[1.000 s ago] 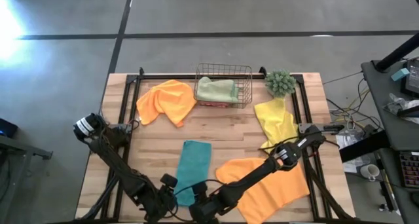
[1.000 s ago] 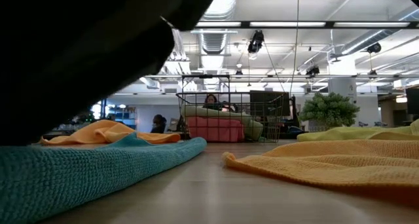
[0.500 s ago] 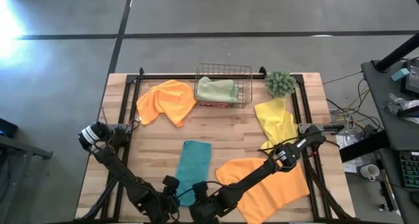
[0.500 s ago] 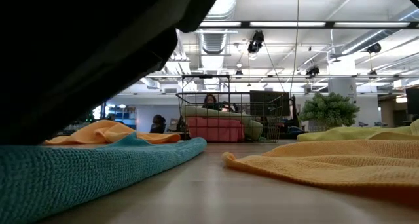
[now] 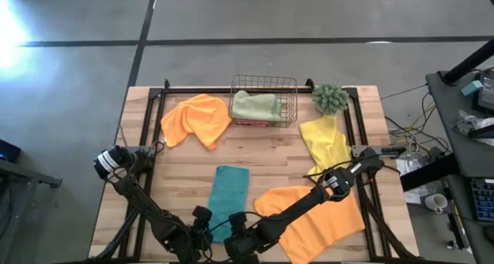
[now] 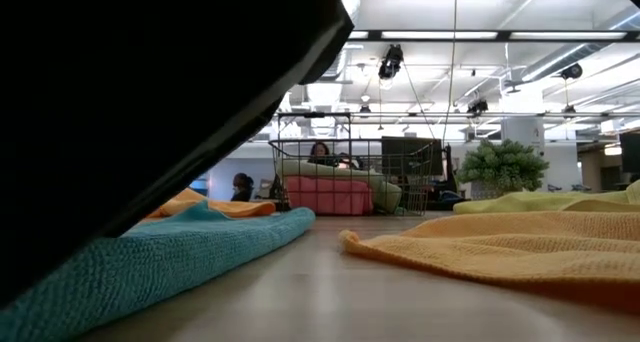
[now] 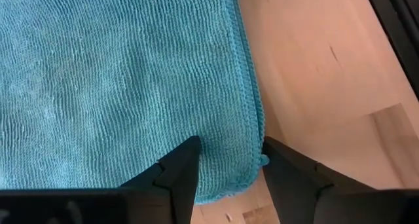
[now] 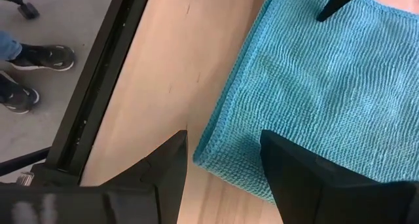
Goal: Fold microfiber towels
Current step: Fold the blue microfiber cloth
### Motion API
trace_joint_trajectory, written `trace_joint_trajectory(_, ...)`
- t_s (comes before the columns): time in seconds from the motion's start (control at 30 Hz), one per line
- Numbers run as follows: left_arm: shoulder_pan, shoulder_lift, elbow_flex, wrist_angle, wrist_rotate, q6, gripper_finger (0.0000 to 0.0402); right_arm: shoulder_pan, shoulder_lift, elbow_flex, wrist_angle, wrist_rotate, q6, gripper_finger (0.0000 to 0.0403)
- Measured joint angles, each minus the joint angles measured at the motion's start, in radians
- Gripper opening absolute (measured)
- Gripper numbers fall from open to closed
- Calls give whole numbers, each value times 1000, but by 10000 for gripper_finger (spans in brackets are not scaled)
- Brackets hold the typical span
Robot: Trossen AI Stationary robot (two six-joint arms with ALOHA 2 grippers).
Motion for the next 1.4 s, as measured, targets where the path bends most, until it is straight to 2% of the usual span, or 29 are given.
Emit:
trace_joint_trajectory(0.1, 0, 3, 0, 3, 4, 0, 129, -1, 0, -4, -1, 0, 1, 183)
trace_joint_trajectory(0.23, 0, 4, -1, 5, 7, 0, 83, -6, 0, -8, -6, -4, 35, 173)
trace_joint_trajectory(0.43, 1, 6, -2, 0, -18, 4, 9, -12, 0, -19, -9, -8, 53, 124)
trace_joint_trajectory(0.73, 4, -15, -5, 0, -9, 5, 8, -13, 0, -17, -16, -4, 88, 17)
trace_joint_trajectory(0.97, 4, -68, -9, -18, 34, 5, 8, -15, 5, 30, -26, 5, 157, 9)
trace_joint_trajectory(1.2, 3, -109, 11, -20, 117, -3, 8, -7, 5, 137, -95, -47, 327, 9)
trace_joint_trajectory(1.4, 6, -125, 56, -159, 117, -5, 8, -3, -37, 133, -102, -59, 455, 9)
